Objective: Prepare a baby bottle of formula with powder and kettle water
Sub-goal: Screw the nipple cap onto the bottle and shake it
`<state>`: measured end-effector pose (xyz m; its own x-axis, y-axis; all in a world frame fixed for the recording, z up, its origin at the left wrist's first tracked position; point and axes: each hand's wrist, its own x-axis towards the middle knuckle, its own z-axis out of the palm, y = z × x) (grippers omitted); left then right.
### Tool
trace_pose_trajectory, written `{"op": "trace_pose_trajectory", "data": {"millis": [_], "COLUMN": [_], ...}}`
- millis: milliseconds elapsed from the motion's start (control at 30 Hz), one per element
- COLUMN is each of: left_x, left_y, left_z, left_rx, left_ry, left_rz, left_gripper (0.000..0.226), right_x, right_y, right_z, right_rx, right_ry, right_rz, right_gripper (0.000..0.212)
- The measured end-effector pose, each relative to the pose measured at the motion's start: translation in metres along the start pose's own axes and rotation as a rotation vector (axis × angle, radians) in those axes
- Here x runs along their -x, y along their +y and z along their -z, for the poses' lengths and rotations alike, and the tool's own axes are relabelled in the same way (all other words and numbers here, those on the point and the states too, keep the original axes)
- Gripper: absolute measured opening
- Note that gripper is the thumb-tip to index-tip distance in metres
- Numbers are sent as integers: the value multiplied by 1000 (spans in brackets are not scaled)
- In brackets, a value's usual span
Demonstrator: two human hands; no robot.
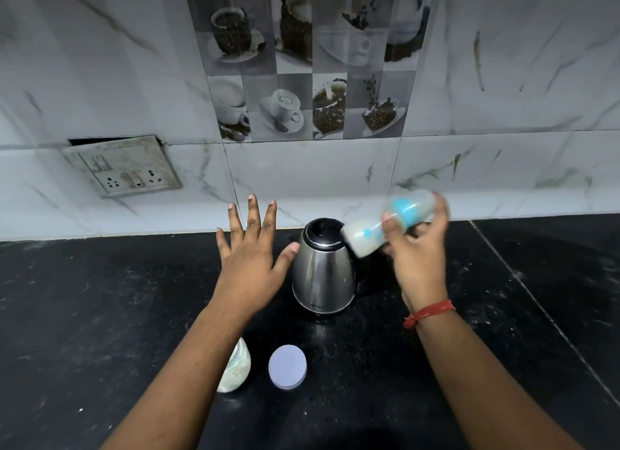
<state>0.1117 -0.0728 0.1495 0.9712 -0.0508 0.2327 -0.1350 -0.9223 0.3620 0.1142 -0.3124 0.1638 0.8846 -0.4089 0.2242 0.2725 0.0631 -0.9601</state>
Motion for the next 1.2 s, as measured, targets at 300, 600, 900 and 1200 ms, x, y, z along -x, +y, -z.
{"op": "trace_pose_trajectory", "data": {"millis": [300, 600, 900, 1200], "left_x": [-1, 0, -2, -3], "left_y": [4, 8, 8, 9], "left_z": [2, 1, 2, 4], "left_rx": [9, 2, 1, -14], "left_ry": [-7, -22, -21, -24], "left_rz": [-3, -17, -25, -25], "left_gripper": [82, 82, 83, 84], "right_x": [-4, -9, -14, -15], "right_y": [-5, -11, -7, -5], "right_z": [6, 9, 11, 11], "right_rx": [-60, -37, -26, -13], "right_ry": [17, 57, 84, 56], "right_rz": [14, 85, 43, 61], "right_gripper": [74, 74, 73, 72]}}
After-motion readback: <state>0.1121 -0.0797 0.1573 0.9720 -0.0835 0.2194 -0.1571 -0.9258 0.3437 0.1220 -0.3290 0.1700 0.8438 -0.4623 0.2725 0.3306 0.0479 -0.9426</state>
